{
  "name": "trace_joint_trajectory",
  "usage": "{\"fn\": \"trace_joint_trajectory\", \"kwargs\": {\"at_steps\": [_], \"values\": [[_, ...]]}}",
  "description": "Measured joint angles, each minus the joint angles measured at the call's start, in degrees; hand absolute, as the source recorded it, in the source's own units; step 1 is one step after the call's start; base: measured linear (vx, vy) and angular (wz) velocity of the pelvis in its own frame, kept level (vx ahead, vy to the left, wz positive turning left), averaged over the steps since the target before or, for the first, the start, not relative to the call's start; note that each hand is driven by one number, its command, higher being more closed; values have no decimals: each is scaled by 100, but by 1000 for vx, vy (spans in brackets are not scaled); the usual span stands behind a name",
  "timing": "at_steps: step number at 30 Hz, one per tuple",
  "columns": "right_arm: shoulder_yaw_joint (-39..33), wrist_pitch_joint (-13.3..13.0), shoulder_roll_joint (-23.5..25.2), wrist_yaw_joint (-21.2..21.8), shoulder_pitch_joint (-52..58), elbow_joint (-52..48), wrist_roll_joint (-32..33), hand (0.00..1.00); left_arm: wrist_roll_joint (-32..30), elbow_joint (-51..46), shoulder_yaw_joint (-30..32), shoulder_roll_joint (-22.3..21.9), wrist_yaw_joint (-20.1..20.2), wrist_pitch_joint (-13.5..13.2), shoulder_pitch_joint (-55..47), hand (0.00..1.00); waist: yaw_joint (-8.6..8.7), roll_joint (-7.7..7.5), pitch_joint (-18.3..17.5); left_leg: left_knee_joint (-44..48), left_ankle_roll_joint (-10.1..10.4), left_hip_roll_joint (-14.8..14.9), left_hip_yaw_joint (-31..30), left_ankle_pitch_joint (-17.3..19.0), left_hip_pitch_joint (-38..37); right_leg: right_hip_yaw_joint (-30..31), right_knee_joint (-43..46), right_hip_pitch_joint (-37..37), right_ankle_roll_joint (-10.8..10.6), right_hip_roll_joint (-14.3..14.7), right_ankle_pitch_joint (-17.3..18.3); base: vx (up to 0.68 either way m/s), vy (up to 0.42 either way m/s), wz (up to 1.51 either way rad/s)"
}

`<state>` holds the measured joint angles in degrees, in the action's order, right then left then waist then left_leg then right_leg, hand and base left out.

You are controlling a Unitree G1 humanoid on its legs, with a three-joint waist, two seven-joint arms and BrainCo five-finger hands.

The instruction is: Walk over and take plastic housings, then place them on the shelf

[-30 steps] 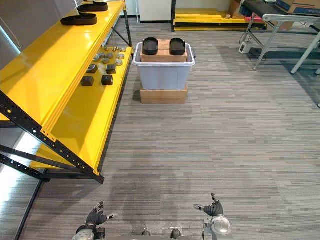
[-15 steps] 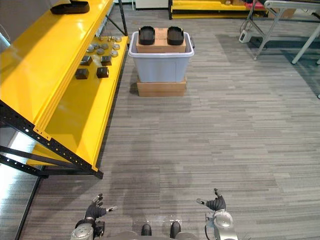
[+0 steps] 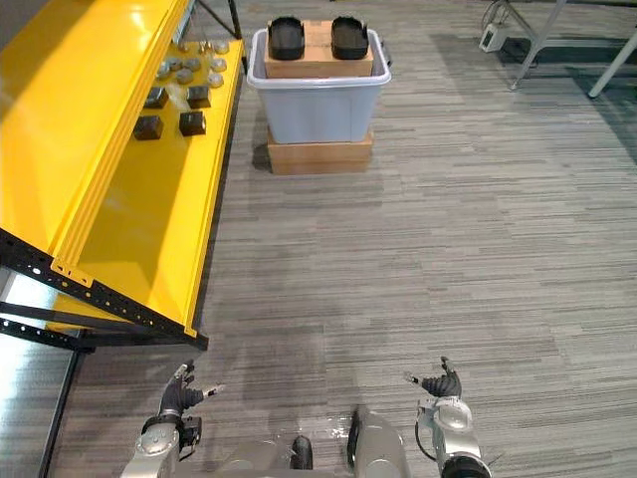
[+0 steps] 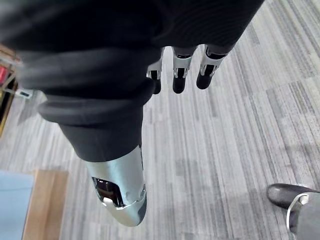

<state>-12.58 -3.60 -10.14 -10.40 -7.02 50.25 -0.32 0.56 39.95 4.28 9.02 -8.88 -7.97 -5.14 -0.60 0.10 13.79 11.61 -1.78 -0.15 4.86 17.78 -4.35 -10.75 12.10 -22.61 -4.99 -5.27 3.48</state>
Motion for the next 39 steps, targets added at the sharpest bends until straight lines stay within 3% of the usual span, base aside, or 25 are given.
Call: {"fn": "trace_joint_trajectory", "kwargs": {"at_steps": [2,3,4,5,7,9,11,13,16,18,19,20,21,22,23,24,26,27,29,30,32,34,35,37,39], "values": [[-12,4,-17,-82,68,-1,0,0,-4,4,-33,-25,-5,-4,32,0,48,-19,-28,-100,202,105,-177,132,-178,-60,326,-103,190,-17,-428,413,-253,46],[-24,4,-17,-85,85,-11,-1,0,-9,10,-28,-33,-5,-4,36,0,163,37,-58,-121,391,303,-348,243,-204,-204,836,-269,387,28,-348,548,-347,71],[-25,5,-18,-81,138,-26,-3,0,-12,42,-30,-44,-6,-7,83,0,202,100,-58,172,508,477,-487,301,-119,-384,1251,-297,664,101,45,467,-306,56],[-21,6,-7,-72,142,-27,-3,0,-13,70,-25,-55,-7,-5,76,0,182,112,-66,489,578,564,-515,307,-22,-425,1388,-284,744,152,206,536,-349,24],[42,2,-11,-58,169,-170,-2,0,-19,118,-22,-132,9,11,25,0,128,183,-65,2868,1106,912,-605,3,825,-516,1255,264,968,465,554,549,-353,-4],[152,-45,-24,-63,190,-233,10,0,-17,122,-12,-133,10,14,-6,0,112,212,-50,4295,1042,1180,-515,35,1321,-528,847,876,1057,723,604,496,-265,-9],[176,-106,-72,-81,216,-237,92,0,-10,113,-15,-193,11,16,17,0,35,198,-47,5021,780,1254,-242,182,1968,-449,273,1710,1126,844,648,457,-187,-10],[158,-113,-90,-77,234,-238,177,0,-6,97,-15,-217,9,-3,22,0,-37,197,-46,4726,707,1081,-105,222,2388,-358,-135,2139,1127,870,650,423,-113,-10],[53,-108,-36,-69,258,-225,246,0,0,103,-9,-246,9,1,-14,0,-89,163,-21,2702,554,546,51,128,2967,-291,-786,2798,1103,818,657,435,-23,-9],[-96,-108,10,-78,287,-229,262,0,4,106,47,-394,5,3,-31,0,-369,208,-12,672,683,274,53,-737,3243,-116,-1146,3224,900,832,775,436,87,-42],[-93,-108,13,-81,306,-222,264,0,4,115,44,-434,5,3,-52,0,-403,216,-16,358,715,283,50,-860,3280,-50,-1218,3306,820,871,838,557,170,-54],[-92,-106,71,-80,305,-189,262,0,4,184,37,-467,15,11,-75,0,-506,276,-49,155,500,287,45,-1284,3334,62,-1290,3556,624,872,994,508,166,-49],[-88,-98,199,-82,325,-203,262,0,13,218,53,-460,9,29,-131,0,-585,76,-148,262,214,170,172,-1845,3323,145,-1259,3683,398,688,1141,836,245,-48],[-107,-110,291,-77,396,-238,252,0,47,217,55,-504,9,32,-187,0,-614,-67,-236,366,-81,129,379,-2089,3318,189,-981,3608,221,489,1243,545,146,-27],[-114,-109,305,-77,401,-237,253,0,49,218,55,-522,10,33,-180,0,-614,-91,-248,434,-121,119,429,-2113,3317,196,-864,3585,180,443,1267,814,226,-8],[-129,-98,340,-73,468,-224,251,0,97,225,31,-620,11,41,-110,0,-627,-149,-266,795,-356,20,570,-1867,3262,262,130,3319,1,202,1368,526,168,6],[-224,-95,427,-61,537,-223,251,0,108,238,18,-649,12,48,-85,0,-576,-166,-276,994,-489,-146,554,-1520,2952,392,1708,2852,-412,-22,1144,651,211,21],[-229,-95,496,-56,591,-225,250,0,110,228,22,-599,9,54,-64,0,-456,-162,-278,1214,-576,-277,480,-1109,2570,552,3388,2336,-661,-208,852,645,203,28],[-201,-90,565,-47,644,-217,250,0,110,222,39,-537,6,61,-44,0,-455,-158,-274,1302,-597,-308,457,-740,2083,552,4638,1847,-464,-353,919,550,159,18],[-201,-90,595,-46,671,-219,250,0,119,216,41,-541,3,70,-45,0,-406,-127,-283,1221,-598,-308,366,-567,1658,355,5022,1511,-176,-447,990,641,148,27],[-201,-93,628,-46,700,-236,250,0,167,108,93,-521,2,79,-45,0,-324,-126,-291,946,-581,-299,194,-400,1093,12,4857,990,92,-480,1160,599,104,34],[-214,-92,613,-47,700,-218,250,0,196,119,93,-486,6,75,15,0,-305,-131,-287,701,-531,-280,38,-295,627,-283,3860,607,152,-452,1243,427,-3,33],[-210,-90,609,-45,728,-195,250,0,227,125,94,-477,4,76,19,0,-271,-118,-288,529,-469,-276,-56,-249,369,-347,2833,416,125,-330,1179,497,-55,46],[-210,-84,610,-45,729,-118,250,0,221,175,91,-440,2,73,41,0,-161,-220,-357,276,-329,-259,-239,-169,85,-191,881,344,42,-65,605,510,-87,55],[-214,-39,571,-52,740,82,245,0,211,377,85,-411,1,81,14,0,-37,-269,-417,81,-42,-221,-548,-7,-311,171,-197,361,202,174,-637,603,-177,68]]}}
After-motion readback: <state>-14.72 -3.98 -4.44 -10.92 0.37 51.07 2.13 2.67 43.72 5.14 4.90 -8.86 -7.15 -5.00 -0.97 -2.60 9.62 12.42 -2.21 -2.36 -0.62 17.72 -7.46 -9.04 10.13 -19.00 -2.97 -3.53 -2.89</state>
